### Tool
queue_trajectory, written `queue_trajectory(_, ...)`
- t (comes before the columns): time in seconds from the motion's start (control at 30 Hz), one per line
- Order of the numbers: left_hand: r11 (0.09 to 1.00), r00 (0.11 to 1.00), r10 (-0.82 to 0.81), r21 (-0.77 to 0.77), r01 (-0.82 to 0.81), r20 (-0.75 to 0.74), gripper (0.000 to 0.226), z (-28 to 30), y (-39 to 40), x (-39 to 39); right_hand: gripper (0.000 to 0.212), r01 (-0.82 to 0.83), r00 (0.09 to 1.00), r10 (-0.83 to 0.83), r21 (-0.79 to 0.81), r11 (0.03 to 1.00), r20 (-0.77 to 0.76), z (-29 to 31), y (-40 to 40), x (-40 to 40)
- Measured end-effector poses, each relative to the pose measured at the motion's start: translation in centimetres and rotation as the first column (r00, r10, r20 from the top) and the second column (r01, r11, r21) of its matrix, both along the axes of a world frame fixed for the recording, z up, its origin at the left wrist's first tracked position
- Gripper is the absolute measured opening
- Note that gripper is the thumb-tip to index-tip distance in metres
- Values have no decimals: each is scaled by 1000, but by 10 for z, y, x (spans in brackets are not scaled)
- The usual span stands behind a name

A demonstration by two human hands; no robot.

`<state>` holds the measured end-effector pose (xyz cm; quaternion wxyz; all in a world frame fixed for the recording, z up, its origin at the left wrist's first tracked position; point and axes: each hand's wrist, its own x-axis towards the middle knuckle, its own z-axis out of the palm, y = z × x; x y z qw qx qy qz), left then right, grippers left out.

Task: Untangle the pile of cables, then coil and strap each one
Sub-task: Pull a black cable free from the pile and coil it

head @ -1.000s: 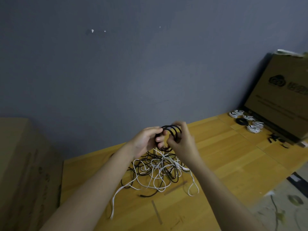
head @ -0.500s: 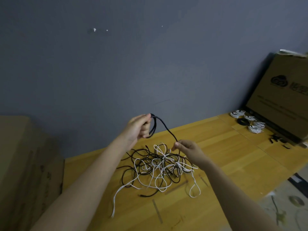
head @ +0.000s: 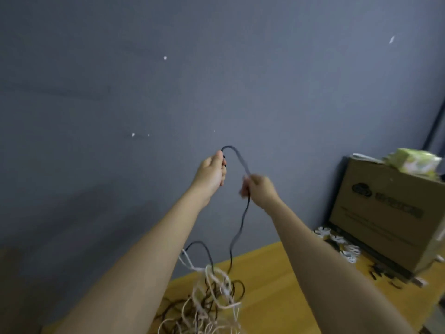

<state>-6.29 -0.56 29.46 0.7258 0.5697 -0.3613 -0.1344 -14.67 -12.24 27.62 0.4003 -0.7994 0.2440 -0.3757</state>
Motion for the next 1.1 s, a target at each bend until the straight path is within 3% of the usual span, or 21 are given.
queue_trajectory(0.03,1000,1000,5,9,-5,17,39,12,-3,-2,38,1,999,0,28,1000,-39,14,-4,-1)
queue_trajectory(0.07,1000,999,1,13,-2,44,39,25,-6,-3,40,2,997,-6,53,999,77,37,-8,-2)
queue_trajectory(0.13,1000,994,-5,-15,7,105,39,54,-10,-7,37,-8,890,-10,39,999,457,97,-11,-9)
queue_trajectory(0.2,998,989,7,-56,1,145,41,80,-13,-11,33,-14,792,55,-72,997,607,137,-15,-14)
queue_trajectory(0.27,998,985,4,-56,5,170,43,93,-19,-14,33,37,849,5,-69,997,529,130,-30,-16)
queue_trajectory(0.33,1000,981,-6,-15,9,192,42,90,-27,-18,35,26,959,-35,38,999,280,103,-48,-22)
queue_trajectory(0.4,999,981,-33,20,30,193,40,83,-35,-21,36,95,983,-96,17,995,157,90,-63,-29)
queue_trajectory(0.6,997,994,-72,-26,74,84,38,95,-64,-36,33,170,891,-94,-133,976,444,141,-73,-44)
queue_trajectory(0.73,997,989,-59,-47,66,134,38,119,-82,-48,31,141,776,13,-194,971,630,181,-72,-53)
queue_trajectory(0.8,995,992,-68,-71,76,106,39,123,-90,-55,32,133,821,-5,-182,974,570,181,-80,-55)
queue_trajectory(0.9,991,997,-78,-109,81,27,41,116,-99,-65,36,110,936,-72,-91,990,346,155,-103,-62)
queue_trajectory(0.97,989,995,-100,-111,100,4,41,108,-103,-72,37,83,966,-71,-36,996,248,133,-114,-72)
queue_trajectory(1.1,985,989,-147,-94,145,-17,42,89,-108,-91,17,33,933,-53,62,998,357,87,-116,-88)
